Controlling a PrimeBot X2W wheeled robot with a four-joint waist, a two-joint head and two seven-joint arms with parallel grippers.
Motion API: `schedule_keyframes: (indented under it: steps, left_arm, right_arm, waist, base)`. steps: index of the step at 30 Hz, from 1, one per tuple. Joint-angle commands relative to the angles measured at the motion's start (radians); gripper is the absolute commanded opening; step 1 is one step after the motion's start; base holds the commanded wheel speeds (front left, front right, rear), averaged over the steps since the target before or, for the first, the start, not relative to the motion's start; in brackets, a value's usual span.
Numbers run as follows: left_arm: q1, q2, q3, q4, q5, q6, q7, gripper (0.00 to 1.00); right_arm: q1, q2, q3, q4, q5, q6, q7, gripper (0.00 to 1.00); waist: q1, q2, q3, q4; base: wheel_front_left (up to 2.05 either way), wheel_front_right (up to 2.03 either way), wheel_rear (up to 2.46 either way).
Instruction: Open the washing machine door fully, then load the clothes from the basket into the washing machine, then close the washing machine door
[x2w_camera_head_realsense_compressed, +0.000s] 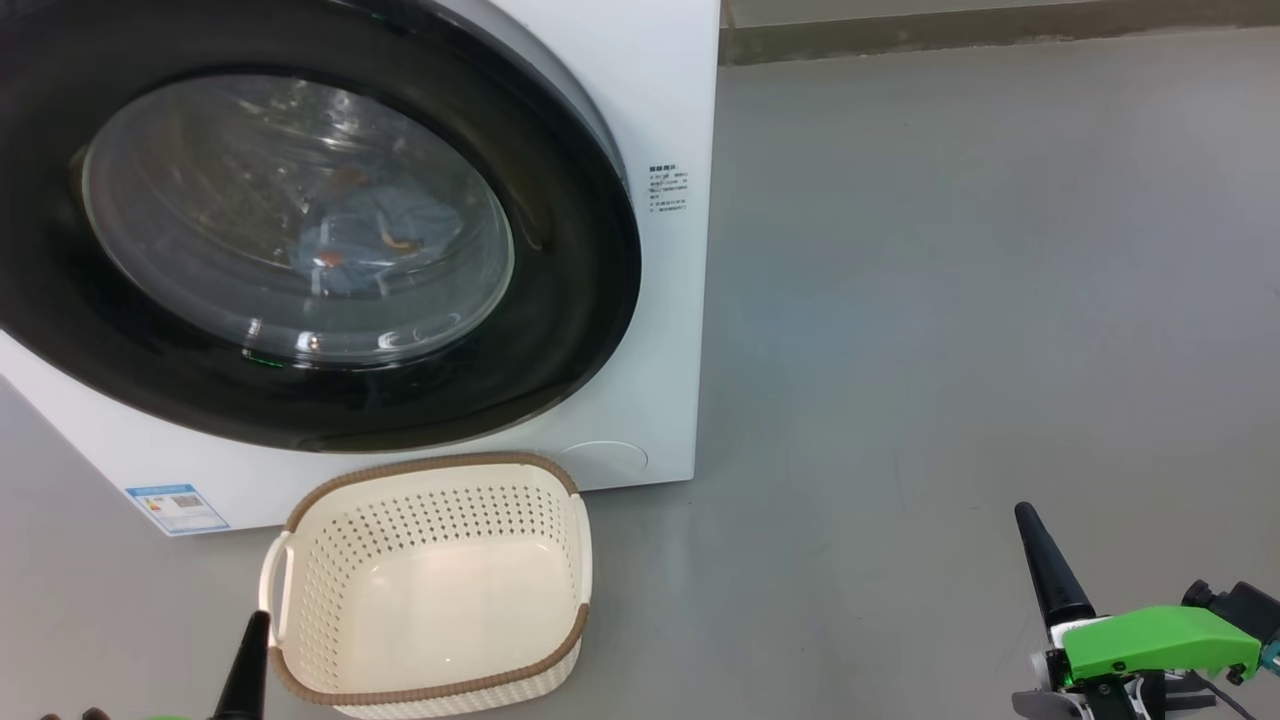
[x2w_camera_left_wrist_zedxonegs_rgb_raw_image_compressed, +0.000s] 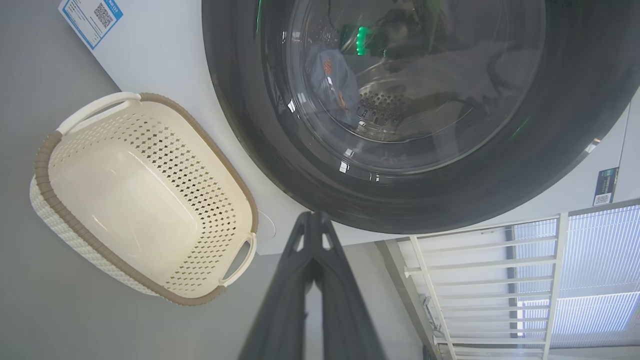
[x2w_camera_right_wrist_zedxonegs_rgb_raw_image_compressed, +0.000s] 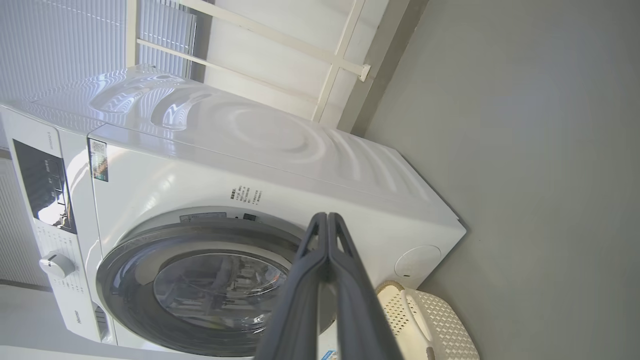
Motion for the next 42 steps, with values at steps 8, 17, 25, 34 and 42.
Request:
schedule_keyframes:
  steps: [8, 17, 25, 34, 42]
  left_arm:
    - [-0.064, 0.001, 0.032, -0.031, -0.096, -0.003, 0.030, 0.00]
    - [-0.077, -0.006, 0.034, -0.032, -0.182, -0.003, 0.056, 0.00]
    - [-0.088, -0.012, 0.037, -0.034, -0.259, -0.003, 0.080, 0.00]
    - [-0.099, -0.018, 0.039, -0.035, -0.335, -0.003, 0.103, 0.00]
    - [-0.099, -0.018, 0.039, -0.035, -0.335, -0.003, 0.103, 0.00]
  right_arm:
    - [-0.003, 0.008, -0.012, -0.049, 0.091, 0.002, 0.031, 0.00]
    - [0.001, 0.017, -0.031, -0.066, 0.169, 0.002, 0.058, 0.00]
    - [0.005, 0.024, -0.048, -0.082, 0.239, 0.001, 0.081, 0.00]
    - [0.009, 0.032, -0.064, -0.097, 0.308, 0.001, 0.105, 0.00]
    - [0.009, 0.032, -0.065, -0.097, 0.308, 0.001, 0.105, 0.00]
  waist:
    - [-0.0001, 0.0000, -0.004, 0.004]
    - [-0.0001, 0.0000, -0.008, 0.008]
    - [-0.0001, 0.0000, -0.011, 0.012]
    - [-0.0001, 0.0000, -0.015, 0.015]
    - [-0.0001, 0.0000, -0.015, 0.015]
  base:
    - [0.00, 0.00, 0.00]
    - [0.00, 0.00, 0.00]
    - [0.00, 0.00, 0.00]
    - [0.00, 0.00, 0.00]
    - [0.00, 0.00, 0.00]
